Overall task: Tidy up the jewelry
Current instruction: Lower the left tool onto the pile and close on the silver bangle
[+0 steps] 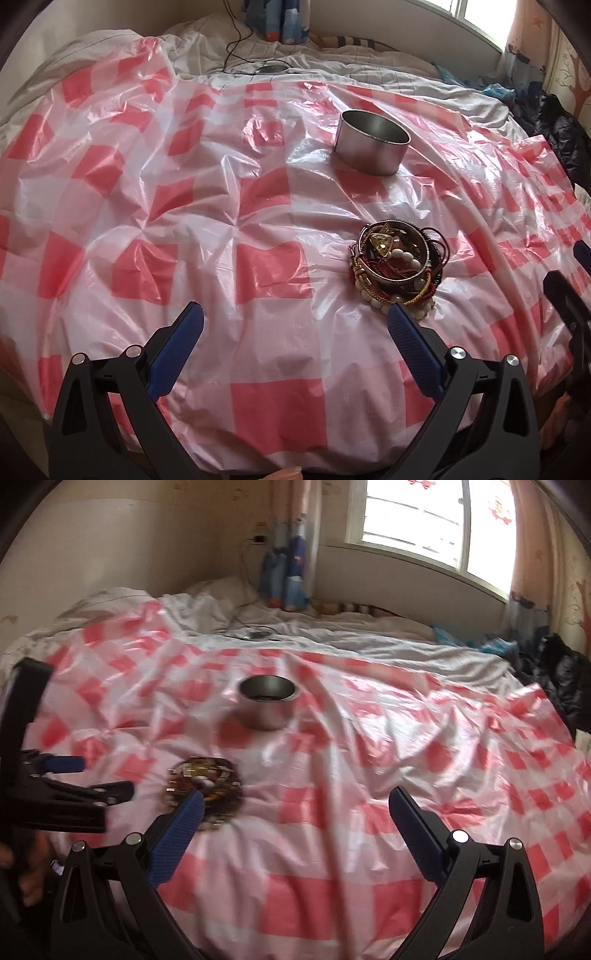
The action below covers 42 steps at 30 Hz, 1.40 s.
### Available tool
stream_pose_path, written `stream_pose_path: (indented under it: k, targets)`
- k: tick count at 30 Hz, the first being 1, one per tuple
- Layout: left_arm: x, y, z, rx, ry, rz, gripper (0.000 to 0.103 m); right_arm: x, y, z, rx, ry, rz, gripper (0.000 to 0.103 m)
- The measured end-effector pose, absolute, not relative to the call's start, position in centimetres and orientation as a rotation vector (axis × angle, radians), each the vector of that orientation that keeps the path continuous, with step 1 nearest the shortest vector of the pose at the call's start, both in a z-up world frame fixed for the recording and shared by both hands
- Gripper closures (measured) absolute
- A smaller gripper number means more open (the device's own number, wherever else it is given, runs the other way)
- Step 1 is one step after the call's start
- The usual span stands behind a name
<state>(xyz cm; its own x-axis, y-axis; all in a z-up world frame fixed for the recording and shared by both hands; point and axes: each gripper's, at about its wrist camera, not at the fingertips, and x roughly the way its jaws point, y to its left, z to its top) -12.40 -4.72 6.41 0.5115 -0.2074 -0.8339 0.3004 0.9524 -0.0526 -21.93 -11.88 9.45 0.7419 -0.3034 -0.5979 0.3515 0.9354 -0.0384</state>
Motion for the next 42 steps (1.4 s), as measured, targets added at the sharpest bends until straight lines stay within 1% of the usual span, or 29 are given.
stream_pose_path:
  k: [3, 5, 8, 11, 14, 18, 20, 24, 25, 26, 27, 30, 32, 36, 37, 38, 40, 42]
  targets:
    - [-11.8, -5.3, 5.5, 0.121, 1.031, -0.292, 0.007, -21.3, -12.8, 8.2, 0.162, 0.669, -0.297, 0.007]
    - [-11.4, -5.3, 5.4, 0.094, 1.041, -0.310, 0.007, -20.0, -12.8, 7.0, 0.159, 0.717, -0.268, 0.007]
    - [-11.2, -5.2, 5.7, 0.071, 1.024, -0.345, 0.007, -18.2, -12.3, 6.1, 0.152, 0.741, -0.226, 0.007]
    - [-10.8, -5.5, 5.9, 0.103, 1.001, -0.390, 0.007, -16.5, -11.8, 5.8, 0.132, 0.756, -0.205, 0.007]
    - [-9.9, -6.1, 6.0, 0.133, 0.969, -0.472, 0.008, -15.9, -11.7, 5.8, 0.101, 0.750, -0.219, 0.007]
    - [-8.8, -6.9, 6.0, 0.092, 0.942, -0.638, 0.008, -16.3, -12.8, 5.5, 0.114, 0.726, -0.274, 0.007]
    - [-8.3, -7.2, 5.8, 0.052, 0.945, -0.718, 0.008, -16.9, -13.8, 4.9, 0.153, 0.708, -0.296, 0.007]
    - [-7.9, -8.0, 5.3, 0.068, 0.935, -0.759, 0.008, -17.6, -15.5, 3.2, 0.238, 0.707, -0.308, 0.007]
    - [-7.9, -8.0, 5.2, 0.063, 0.931, -0.764, 0.012, -17.6, -15.8, 2.5, 0.260, 0.719, -0.304, 0.007]
    - [-7.9, -7.8, 5.2, 0.045, 0.920, -0.777, 0.018, -17.6, -16.1, 2.0, 0.285, 0.732, -0.299, 0.007]
    - [-7.8, -7.6, 5.2, 0.029, 0.919, -0.790, 0.020, -17.5, -16.4, 1.7, 0.305, 0.739, -0.297, 0.007]
    - [-7.5, -7.2, 4.6, -0.021, 0.944, -0.826, 0.032, -17.6, -16.5, 1.6, 0.317, 0.731, -0.293, 0.007]
    - [-7.6, -7.6, 4.1, -0.023, 0.961, -0.847, 0.046, -17.5, -16.5, 1.6, 0.312, 0.734, -0.292, 0.007]
    - [-7.7, -7.8, 3.8, -0.008, 0.966, -0.837, 0.054, -17.5, -16.4, 1.6, 0.311, 0.733, -0.293, 0.007]
    - [-7.7, -7.7, 3.8, -0.009, 0.966, -0.833, 0.058, -17.5, -16.4, 1.6, 0.312, 0.734, -0.292, 0.007]
    - [-7.6, -7.6, 3.8, -0.015, 0.964, -0.834, 0.060, -17.5, -16.4, 1.6, 0.309, 0.734, -0.292, 0.007]
    - [-7.4, -7.2, 3.8, -0.034, 0.968, -0.829, 0.061, -17.5, -16.4, 1.6, 0.309, 0.735, -0.293, 0.007]
    - [-7.2, -7.1, 3.8, -0.024, 0.969, -0.813, 0.067, -17.5, -16.4, 1.6, 0.307, 0.735, -0.294, 0.007]
